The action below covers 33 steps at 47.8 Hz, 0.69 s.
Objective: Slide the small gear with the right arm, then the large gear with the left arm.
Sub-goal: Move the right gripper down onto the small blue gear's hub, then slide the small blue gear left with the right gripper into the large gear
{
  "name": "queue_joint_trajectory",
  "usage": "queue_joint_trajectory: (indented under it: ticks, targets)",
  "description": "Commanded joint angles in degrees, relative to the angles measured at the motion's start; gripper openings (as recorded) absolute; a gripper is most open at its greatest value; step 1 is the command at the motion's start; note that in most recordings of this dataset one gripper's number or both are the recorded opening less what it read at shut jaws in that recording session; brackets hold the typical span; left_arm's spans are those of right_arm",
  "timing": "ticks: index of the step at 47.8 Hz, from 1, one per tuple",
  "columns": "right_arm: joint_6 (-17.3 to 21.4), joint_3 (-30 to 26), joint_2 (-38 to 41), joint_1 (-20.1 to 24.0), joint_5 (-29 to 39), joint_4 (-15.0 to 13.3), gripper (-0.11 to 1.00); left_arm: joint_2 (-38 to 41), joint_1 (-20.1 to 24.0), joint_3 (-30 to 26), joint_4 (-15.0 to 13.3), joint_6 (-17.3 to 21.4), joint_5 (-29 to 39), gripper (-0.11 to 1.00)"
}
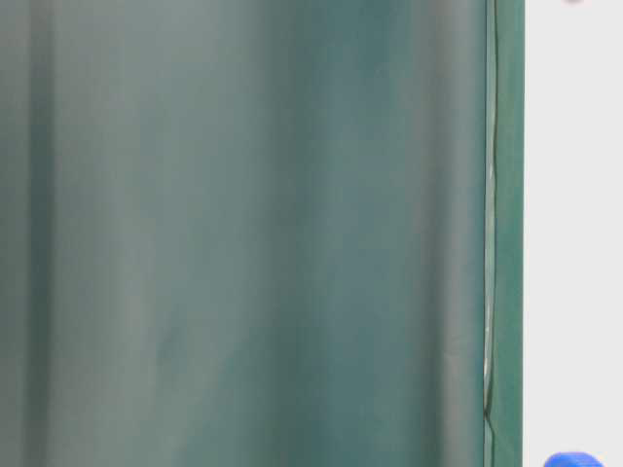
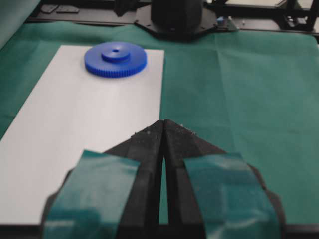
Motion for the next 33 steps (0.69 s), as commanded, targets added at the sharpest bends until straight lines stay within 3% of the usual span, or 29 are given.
queue_joint_trajectory:
  ticks: [1, 13, 33]
  targets:
    - [0.09, -0.62, 2.9, -0.18, -2.46, -0.09, 0.5, 0.62, 0.18, -0.7, -0.09, 0.0, -0.62, 0.0]
    - [0.09, -1.05, 11.51, -0.26, -7.03, -0.09, 0.5, 0.62, 0.18, -0.53, -0.09, 0.0, -0.62, 0.0]
    - [0.09, -1.32, 18.54, -0.62, -11.69, -0.09, 0.5, 0.62, 0.18, -0.53, -0.09, 0.0, -0.62, 0.0]
